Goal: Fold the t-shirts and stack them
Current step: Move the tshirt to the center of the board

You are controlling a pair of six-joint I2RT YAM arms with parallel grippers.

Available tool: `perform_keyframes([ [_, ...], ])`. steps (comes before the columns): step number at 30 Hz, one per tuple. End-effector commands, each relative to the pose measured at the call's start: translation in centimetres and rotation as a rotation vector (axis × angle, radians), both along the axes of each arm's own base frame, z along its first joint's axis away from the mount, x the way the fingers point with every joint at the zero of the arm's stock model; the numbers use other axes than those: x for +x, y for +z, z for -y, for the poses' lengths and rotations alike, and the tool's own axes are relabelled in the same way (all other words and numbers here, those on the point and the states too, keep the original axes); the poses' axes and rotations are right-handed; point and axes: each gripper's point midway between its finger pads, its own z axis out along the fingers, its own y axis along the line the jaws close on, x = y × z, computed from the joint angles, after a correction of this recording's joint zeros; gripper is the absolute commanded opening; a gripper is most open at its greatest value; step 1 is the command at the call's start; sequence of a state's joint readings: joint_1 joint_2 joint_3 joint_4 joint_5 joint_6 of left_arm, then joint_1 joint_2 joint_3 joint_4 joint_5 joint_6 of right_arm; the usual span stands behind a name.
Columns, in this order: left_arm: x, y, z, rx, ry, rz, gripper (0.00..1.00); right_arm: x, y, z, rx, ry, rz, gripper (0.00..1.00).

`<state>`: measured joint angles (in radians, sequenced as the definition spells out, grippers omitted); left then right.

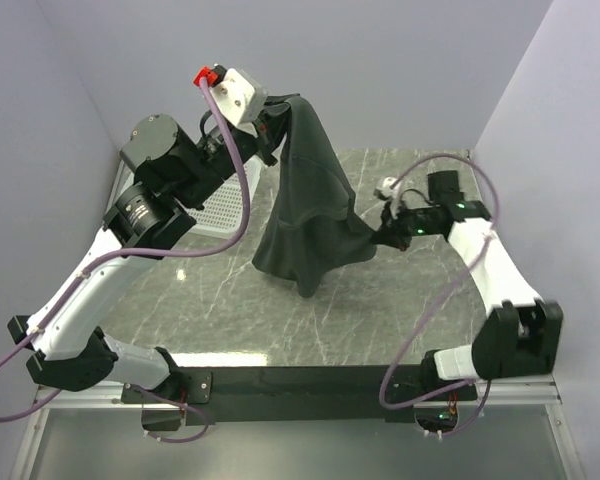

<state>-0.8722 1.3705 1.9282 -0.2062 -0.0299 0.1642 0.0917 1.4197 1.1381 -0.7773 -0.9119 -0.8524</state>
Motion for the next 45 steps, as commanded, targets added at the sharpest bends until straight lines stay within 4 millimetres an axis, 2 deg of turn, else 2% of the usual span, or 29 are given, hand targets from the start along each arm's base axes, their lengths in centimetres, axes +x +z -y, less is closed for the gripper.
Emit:
perform_keyframes([
  [1, -0.7, 1.5, -1.8, -0.055, 0.036, 0.029, 0.01, 0.1, 4.9, 2.9, -0.028, -0.152, 0.159, 0.00],
  [2, -1.0, 1.6, -2.3, -0.063, 0.038, 0.029, 0.01, -0.3, 6.3, 3.4, -0.029, -0.171, 0.194, 0.00],
  [3, -1.0, 1.0, -2.2, -0.062, 0.037, 0.013, 0.01, -0.7, 9.6, 4.9, -0.026, -0.229, 0.290, 0.00],
  [5, -2.0, 1.6, -3.5, -0.104, 0.034, 0.015, 0.01, -2.2, 12.5, 6.0, -0.039, -0.270, 0.351, 0.00],
  [6, -2.1, 0.8, -3.4, -0.102, 0.029, 0.002, 0.01, -3.2, 16.0, 6.7, -0.045, -0.301, 0.451, 0.00],
  [7, -2.5, 1.0, -3.9, -0.123, 0.023, 0.008, 0.01, -4.0, 17.1, 7.2, -0.061, -0.326, 0.472, 0.00],
  [8, -4.2, 2.6, -5.4, -0.189, 0.000, 0.037, 0.01, -4.6, 18.6, 7.5, -0.070, -0.346, 0.511, 0.00],
  [9, -4.5, 2.2, -5.6, -0.200, -0.010, 0.033, 0.01, -5.6, 21.8, 7.7, -0.075, -0.366, 0.600, 0.00],
  [11, -6.6, 3.7, -7.4, -0.269, -0.047, 0.054, 0.01, -6.6, 24.2, 8.6, -0.087, -0.438, 0.640, 0.00],
  [12, -7.1, 3.6, -7.7, -0.278, -0.060, 0.052, 0.01, -7.6, 27.1, 8.7, -0.084, -0.461, 0.712, 0.00],
  [13, -8.5, 4.8, -9.2, -0.323, -0.073, 0.086, 0.01, -8.1, 28.3, 9.0, -0.077, -0.498, 0.721, 0.00],
  [14, -9.3, 5.1, -9.6, -0.358, -0.102, 0.071, 0.01, -8.5, 29.6, 9.8, -0.094, -0.553, 0.749, 0.00],
  [15, -9.6, 5.0, -10.0, -0.371, -0.107, 0.071, 0.01, -9.7, 32.5, 10.2, -0.095, -0.598, 0.823, 0.00],
  [18, -11.3, 5.4, -11.9, -0.439, -0.128, 0.076, 0.01, -12.8, 37.0, 11.5, -0.109, -0.712, 0.955, 0.00],
  [22, -12.1, 5.0, -13.8, -0.522, -0.125, 0.031, 0.01, -15.2, 39.0, 13.1, -0.164, -0.823, 1.035, 0.00],
  [24, -11.7, 3.5, -13.4, -0.541, -0.138, -0.032, 0.01, -16.3, 39.5, 14.1, -0.204, -0.892, 1.065, 0.00],
  [27, -11.0, 0.8, -12.3, -0.563, -0.165, -0.145, 0.01, -17.1, 39.1, 14.6, -0.233, -0.932, 1.065, 0.00],
  [31, -8.2, -4.6, -9.8, -0.549, -0.125, -0.316, 0.01, -14.0, 35.1, 15.1, -0.254, -0.899, 0.942, 0.00],
  [32, -7.4, -5.6, -9.5, -0.576, -0.105, -0.354, 0.01, -12.1, 32.3, 15.5, -0.264, -0.886, 0.862, 0.00],
  [34, -4.8, -10.0, -7.6, -0.543, -0.040, -0.441, 0.01, -9.8, 30.7, 15.8, -0.245, -0.876, 0.833, 0.00],
  [35, -3.3, -12.0, -7.3, -0.565, 0.019, -0.488, 0.01, -7.8, 27.8, 16.1, -0.248, -0.862, 0.752, 0.00],
  [37, -0.6, -15.6, -5.8, -0.549, 0.087, -0.558, 0.01, -5.3, 26.1, 16.3, -0.214, -0.856, 0.723, 0.00],
  [38, 1.4, -17.7, -6.0, -0.571, 0.138, -0.610, 0.01, -3.1, 22.5, 16.6, -0.207, -0.841, 0.628, 0.00],
  [39, 2.7, -18.9, -5.6, -0.585, 0.140, -0.640, 0.01, -1.8, 21.1, 16.8, -0.201, -0.839, 0.599, 0.00],
  [40, 5.2, -22.4, -4.3, -0.554, 0.171, -0.705, 0.01, 0.0, 20.7, 17.0, -0.174, -0.846, 0.602, 0.00],
  [41, 7.5, -24.5, -4.9, -0.580, 0.220, -0.756, 0.01, 2.4, 16.9, 17.6, -0.174, -0.848, 0.495, 0.00],
  [42, 10.2, -28.3, -3.6, -0.550, 0.255, -0.822, 0.01, 4.1, 15.9, 17.5, -0.165, -0.840, 0.484, 0.00],
  [44, 13.4, -30.2, -3.0, -0.521, 0.305, -0.827, 0.00, 7.7, 11.0, 18.2, -0.187, -0.850, 0.352, 0.00],
  [45, 14.7, -31.4, -2.5, -0.501, 0.329, -0.833, 0.01, 9.0, 9.6, 18.6, -0.213, -0.871, 0.322, 0.00],
])
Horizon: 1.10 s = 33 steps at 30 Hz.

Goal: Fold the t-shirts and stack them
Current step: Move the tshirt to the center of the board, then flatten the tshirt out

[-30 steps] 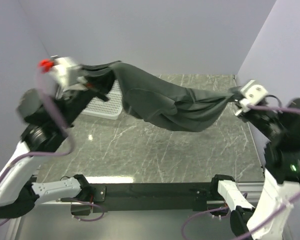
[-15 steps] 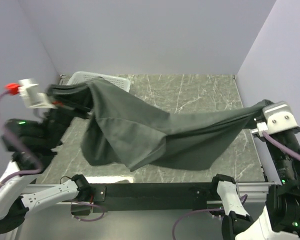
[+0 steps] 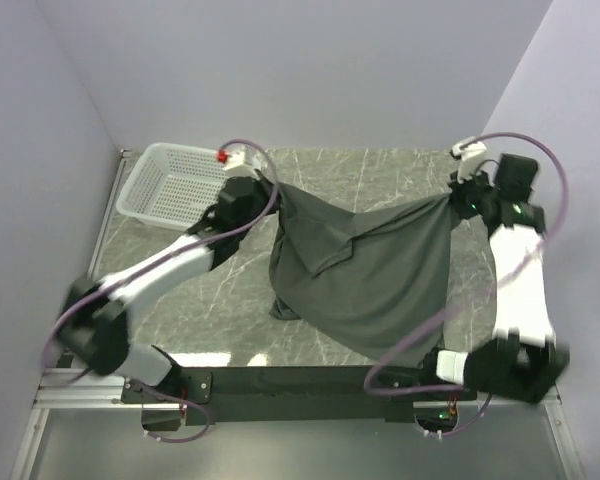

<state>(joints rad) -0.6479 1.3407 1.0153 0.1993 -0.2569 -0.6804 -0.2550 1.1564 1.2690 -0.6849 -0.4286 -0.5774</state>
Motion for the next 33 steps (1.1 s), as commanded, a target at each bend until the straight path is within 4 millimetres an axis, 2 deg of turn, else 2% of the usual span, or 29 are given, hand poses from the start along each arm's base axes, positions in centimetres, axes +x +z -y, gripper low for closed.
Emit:
perform_keyframes([
  [1, 5.4, -3.6, 1.8, -0.021, 0.053, -0.038, 0.01, 6.2, -2.3, 0.9, 0.011, -0.048, 0.022, 0.00],
  [2, 6.8, -3.1, 2.3, -0.022, 0.060, -0.025, 0.00, 8.1, -4.8, 0.6, 0.024, -0.054, -0.035, 0.00],
  [3, 7.8, -4.1, 2.8, -0.005, 0.062, -0.040, 0.00, 9.1, -5.6, 1.0, 0.028, -0.088, -0.051, 0.00],
  [4, 9.1, -7.1, 3.3, 0.038, 0.071, -0.085, 0.00, 10.0, -6.3, 1.0, 0.035, -0.101, -0.066, 0.00],
  [5, 10.3, -6.8, 3.6, 0.037, 0.082, -0.078, 0.00, 11.3, -7.6, 1.2, 0.046, -0.115, -0.092, 0.00],
  [6, 10.9, -7.5, 3.9, 0.045, 0.082, -0.087, 0.00, 12.2, -7.7, 1.2, 0.068, -0.138, -0.081, 0.00],
  [7, 11.8, -9.6, 4.1, 0.069, 0.087, -0.116, 0.01, 12.8, -8.2, 1.4, 0.070, -0.157, -0.086, 0.00],
  [9, 13.0, -9.8, 4.6, 0.073, 0.091, -0.121, 0.01, 14.3, -9.1, 1.3, 0.082, -0.171, -0.100, 0.00],
  [10, 13.6, -11.3, 4.7, 0.091, 0.095, -0.139, 0.01, 14.6, -9.5, 1.5, 0.078, -0.191, -0.106, 0.00],
  [11, 14.2, -10.9, 4.8, 0.089, 0.101, -0.136, 0.01, 15.3, -10.0, 1.5, 0.074, -0.193, -0.117, 0.00],
  [13, 15.0, -12.2, 4.9, 0.103, 0.110, -0.154, 0.01, 15.9, -10.4, 1.6, 0.065, -0.216, -0.123, 0.00],
  [15, 15.9, -11.9, 4.8, 0.106, 0.126, -0.149, 0.01, 16.6, -10.7, 2.1, 0.064, -0.255, -0.125, 0.00],
  [16, 16.3, -12.8, 4.7, 0.120, 0.133, -0.163, 0.01, 16.9, -10.6, 2.2, 0.067, -0.270, -0.117, 0.00],
  [17, 16.9, -12.0, 4.9, 0.109, 0.132, -0.151, 0.04, 17.3, -10.4, 2.8, 0.058, -0.308, -0.106, 0.00],
  [18, 17.1, -12.8, 5.0, 0.123, 0.125, -0.166, 0.13, 17.5, -10.1, 3.0, 0.065, -0.327, -0.096, 0.04],
  [19, 17.7, -11.9, 5.2, 0.117, 0.122, -0.149, 0.21, 17.8, -9.6, 3.4, 0.064, -0.352, -0.083, 0.09],
  [20, 17.9, -11.6, 5.3, 0.119, 0.115, -0.144, 0.32, 17.9, -9.4, 3.6, 0.067, -0.369, -0.080, 0.23],
  [21, 18.0, -11.8, 5.4, 0.131, 0.096, -0.155, 0.51, 17.8, -9.2, 3.6, 0.066, -0.372, -0.086, 0.31],
  [22, 18.1, -11.3, 5.6, 0.147, 0.085, -0.146, 0.58, 17.7, -8.9, 3.6, 0.069, -0.371, -0.080, 0.38],
  [23, 18.3, -9.9, 6.0, 0.143, 0.070, -0.123, 0.62, 17.3, -8.2, 3.5, 0.069, -0.367, -0.071, 0.48],
  [25, 17.6, -7.3, 6.6, 0.150, 0.002, -0.071, 0.71, 16.3, -7.8, 3.0, 0.062, -0.324, -0.074, 0.56],
  [26, 17.2, -6.5, 6.7, 0.154, -0.022, -0.056, 0.74, 15.0, -7.0, 2.4, 0.063, -0.286, -0.066, 0.62],
  [27, 16.1, -4.0, 7.2, 0.143, -0.078, -0.016, 0.78, 13.9, -7.1, 1.1, 0.060, -0.187, -0.088, 0.63],
  [28, 15.5, -3.2, 7.2, 0.162, -0.105, 0.002, 0.78, 12.0, -6.8, 0.1, 0.060, -0.120, -0.094, 0.63],
  [29, 14.5, -3.5, 6.9, 0.179, -0.125, -0.018, 0.79, 10.8, -6.9, -0.6, 0.052, -0.057, -0.106, 0.64],
  [30, 13.1, -0.9, 6.5, 0.167, -0.148, 0.017, 0.79, 8.9, -7.7, -1.3, 0.006, 0.033, -0.146, 0.64],
  [31, 11.8, -1.9, 6.2, 0.186, -0.178, -0.008, 0.79, 6.6, -8.0, -3.3, 0.031, 0.156, -0.157, 0.64],
  [32, 10.6, -1.7, 6.0, 0.188, -0.198, -0.021, 0.78, 4.8, -8.8, -4.3, 0.018, 0.244, -0.185, 0.64],
  [33, 8.8, 0.6, 5.1, 0.175, -0.210, 0.011, 0.79, 2.0, -10.2, -5.1, -0.033, 0.386, -0.239, 0.64],
])
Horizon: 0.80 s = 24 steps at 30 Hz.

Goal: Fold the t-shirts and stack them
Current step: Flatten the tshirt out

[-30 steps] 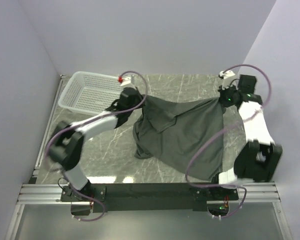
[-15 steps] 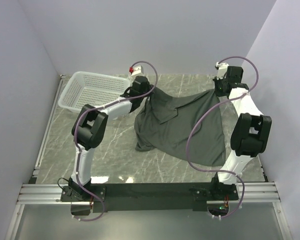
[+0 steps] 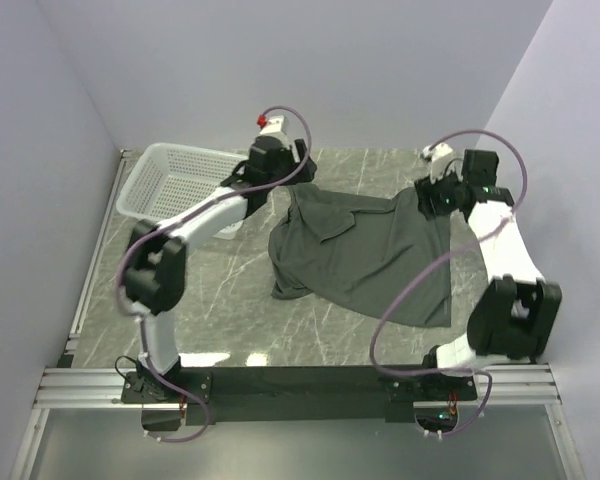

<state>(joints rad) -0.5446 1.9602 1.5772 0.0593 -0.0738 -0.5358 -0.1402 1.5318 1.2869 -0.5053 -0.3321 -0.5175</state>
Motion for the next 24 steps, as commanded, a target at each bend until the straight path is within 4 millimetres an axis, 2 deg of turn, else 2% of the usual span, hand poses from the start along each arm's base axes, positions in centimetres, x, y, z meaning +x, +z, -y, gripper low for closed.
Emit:
perform_keyframes([
  [1, -6.0, 6.1, -1.0, -0.023, -0.137, 0.076, 0.79, -8.6, -1.3, -5.1, 0.009, 0.479, -0.060, 0.64],
  [2, -7.3, 5.9, -1.5, -0.019, -0.141, 0.065, 0.79, -10.2, -2.0, -5.7, -0.033, 0.606, -0.048, 0.64],
  [3, -9.1, 7.8, -2.5, -0.047, -0.138, 0.087, 0.79, -12.8, -3.0, -6.3, -0.011, 0.661, -0.106, 0.64],
  [4, -10.9, 4.9, -3.2, -0.026, -0.142, 0.029, 0.79, -14.8, -4.0, -6.8, -0.005, 0.700, -0.124, 0.64],
  [5, -12.0, 4.4, -3.7, -0.027, -0.134, 0.015, 0.79, -15.7, -4.4, -7.1, -0.009, 0.745, -0.121, 0.63],
  [6, -13.5, 5.0, -4.5, -0.040, -0.130, 0.023, 0.79, -16.9, -5.0, -7.4, -0.003, 0.764, -0.142, 0.63],
  [7, -15.3, 2.1, -4.8, -0.030, -0.129, -0.040, 0.79, -18.0, -5.8, -7.7, -0.008, 0.777, -0.159, 0.63],
  [8, -16.2, 1.3, -5.2, -0.032, -0.122, -0.054, 0.79, -18.4, -6.5, -7.5, -0.028, 0.765, -0.188, 0.63],
  [9, -17.3, 1.7, -5.6, -0.073, -0.111, -0.058, 0.79, -18.4, -6.9, -7.4, -0.052, 0.758, -0.188, 0.63],
  [10, -18.6, -1.2, -6.1, -0.063, -0.108, -0.113, 0.79, -19.4, -8.0, -7.7, -0.066, 0.775, -0.214, 0.62],
  [12, -19.9, -2.7, -6.6, -0.084, -0.097, -0.145, 0.79, -19.6, -9.5, -6.9, -0.145, 0.752, -0.252, 0.62],
  [13, -20.8, -4.6, -6.9, -0.095, -0.086, -0.189, 0.79, -20.4, -10.7, -6.8, -0.158, 0.753, -0.282, 0.61],
  [18, -22.5, -8.8, -6.8, -0.087, -0.077, -0.290, 0.77, -21.1, -11.9, -7.0, -0.194, 0.745, -0.308, 0.61],
  [21, -22.3, -11.5, -7.5, -0.045, -0.010, -0.369, 0.75, -20.8, -12.3, -6.7, -0.209, 0.718, -0.321, 0.60],
  [24, -22.4, -13.2, -7.3, -0.021, -0.006, -0.422, 0.68, -20.5, -12.4, -6.6, -0.215, 0.693, -0.313, 0.59],
])
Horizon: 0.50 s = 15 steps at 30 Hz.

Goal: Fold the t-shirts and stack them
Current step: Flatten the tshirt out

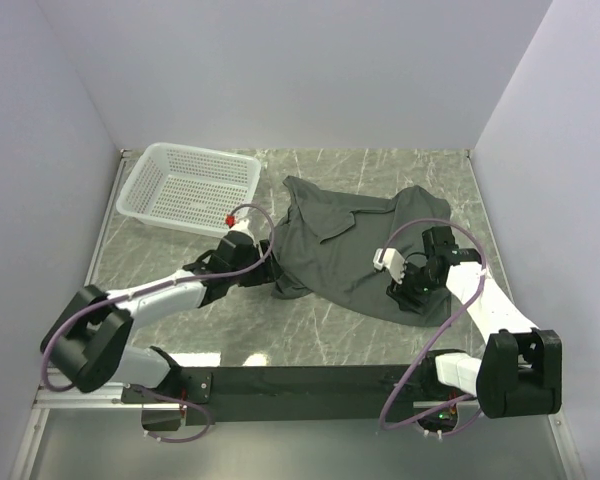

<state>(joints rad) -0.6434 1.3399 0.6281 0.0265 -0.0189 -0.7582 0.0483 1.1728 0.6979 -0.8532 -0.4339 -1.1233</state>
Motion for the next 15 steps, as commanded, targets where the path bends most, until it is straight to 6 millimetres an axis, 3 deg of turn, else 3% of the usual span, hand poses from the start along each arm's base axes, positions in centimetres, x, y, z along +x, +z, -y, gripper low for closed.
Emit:
perform_keyframes([
  [1, 1.0, 0.1, 1.0, -0.029, 0.036, -0.019, 0.67, 1.1, 0.2, 0.3, -0.021, -0.032, 0.061, 0.59],
  [11, -1.6, -2.5, 1.7, 0.007, -0.037, -0.114, 0.57, 0.3, -0.6, 0.6, -0.040, -0.022, 0.054, 0.59],
  [15, -2.2, -3.6, 2.5, 0.002, -0.077, -0.148, 0.44, -0.1, -0.9, 0.8, -0.047, -0.016, 0.041, 0.59],
])
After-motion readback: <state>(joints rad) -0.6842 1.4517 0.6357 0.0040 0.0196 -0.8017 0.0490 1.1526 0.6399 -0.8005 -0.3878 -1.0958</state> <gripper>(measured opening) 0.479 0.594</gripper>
